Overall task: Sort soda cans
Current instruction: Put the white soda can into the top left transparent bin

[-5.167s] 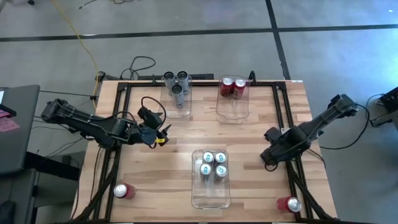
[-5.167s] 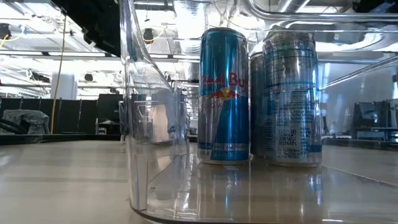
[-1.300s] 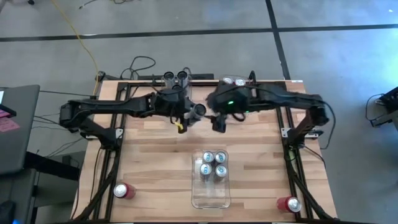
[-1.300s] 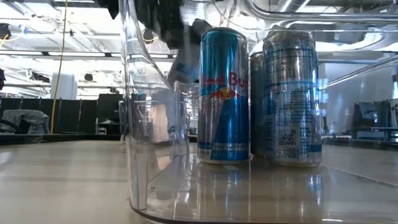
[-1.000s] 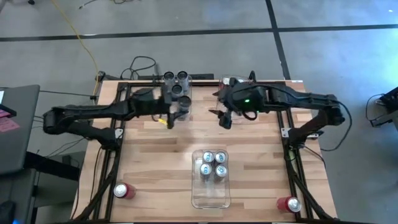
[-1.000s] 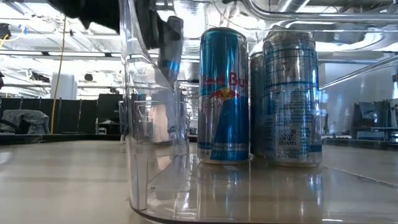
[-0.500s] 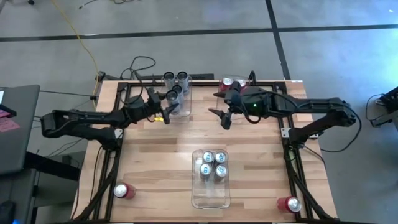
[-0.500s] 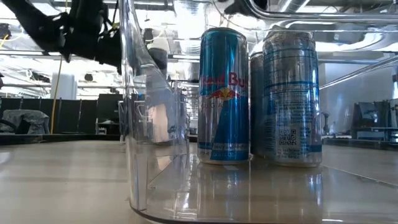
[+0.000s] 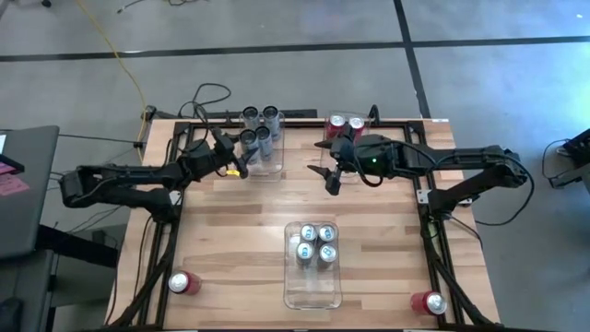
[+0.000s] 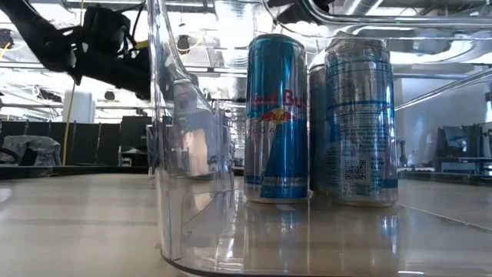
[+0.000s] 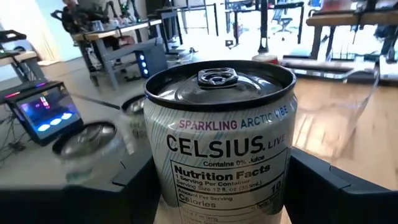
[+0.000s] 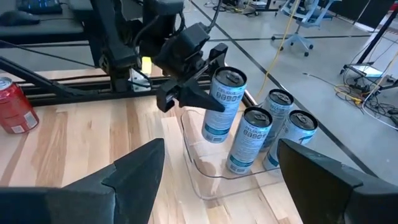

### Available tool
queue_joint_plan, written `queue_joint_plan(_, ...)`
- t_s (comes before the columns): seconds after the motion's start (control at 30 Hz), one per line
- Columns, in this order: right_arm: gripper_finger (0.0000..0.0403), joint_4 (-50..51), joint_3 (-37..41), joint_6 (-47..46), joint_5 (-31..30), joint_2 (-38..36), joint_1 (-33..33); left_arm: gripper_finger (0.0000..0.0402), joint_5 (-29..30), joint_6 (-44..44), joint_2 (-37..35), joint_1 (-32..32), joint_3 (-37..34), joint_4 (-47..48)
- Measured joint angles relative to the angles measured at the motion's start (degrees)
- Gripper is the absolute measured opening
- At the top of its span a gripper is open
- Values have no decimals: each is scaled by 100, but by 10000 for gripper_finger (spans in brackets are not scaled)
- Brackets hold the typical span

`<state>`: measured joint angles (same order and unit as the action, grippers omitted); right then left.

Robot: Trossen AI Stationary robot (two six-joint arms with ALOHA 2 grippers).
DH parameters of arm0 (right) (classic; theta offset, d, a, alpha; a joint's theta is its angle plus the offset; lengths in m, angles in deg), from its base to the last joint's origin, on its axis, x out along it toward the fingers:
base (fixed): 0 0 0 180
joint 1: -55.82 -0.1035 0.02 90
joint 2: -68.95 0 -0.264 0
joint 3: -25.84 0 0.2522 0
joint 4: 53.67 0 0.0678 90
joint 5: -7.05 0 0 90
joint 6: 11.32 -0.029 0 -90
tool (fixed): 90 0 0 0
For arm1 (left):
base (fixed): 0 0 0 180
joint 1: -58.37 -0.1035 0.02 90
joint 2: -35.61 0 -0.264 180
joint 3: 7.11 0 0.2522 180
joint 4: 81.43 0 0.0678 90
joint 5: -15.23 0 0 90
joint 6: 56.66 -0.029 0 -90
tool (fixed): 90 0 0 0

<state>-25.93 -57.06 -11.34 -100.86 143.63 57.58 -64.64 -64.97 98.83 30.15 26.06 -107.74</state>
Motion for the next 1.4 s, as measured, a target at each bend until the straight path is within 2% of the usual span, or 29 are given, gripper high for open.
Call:
queue_joint_plan(0.17,328,0,-1,-1,0,0,0,255,-73,59,3,-306,-539,-688)
queue_joint_plan(0.37,328,-145,-2,0,0,2,0,255,-487,73,102,-622,-1068,-1773)
queue_joint_plan(0.6,328,-451,-5,33,4,2,0,257,-695,80,766,-695,-916,-1855)
queue_joint_plan(0.77,328,-454,-6,50,7,2,0,258,-690,49,1575,-713,-729,-2748)
queue_joint_plan(1.07,328,-300,-6,157,13,4,0,260,-693,180,2803,-865,-406,-3515)
queue_joint_plan(1.17,328,-224,-8,159,11,4,0,260,-680,150,3010,-905,-388,-3801)
queue_joint_plan(1.4,328,-210,-8,166,11,4,0,260,-536,-44,3064,-1128,-403,-3689)
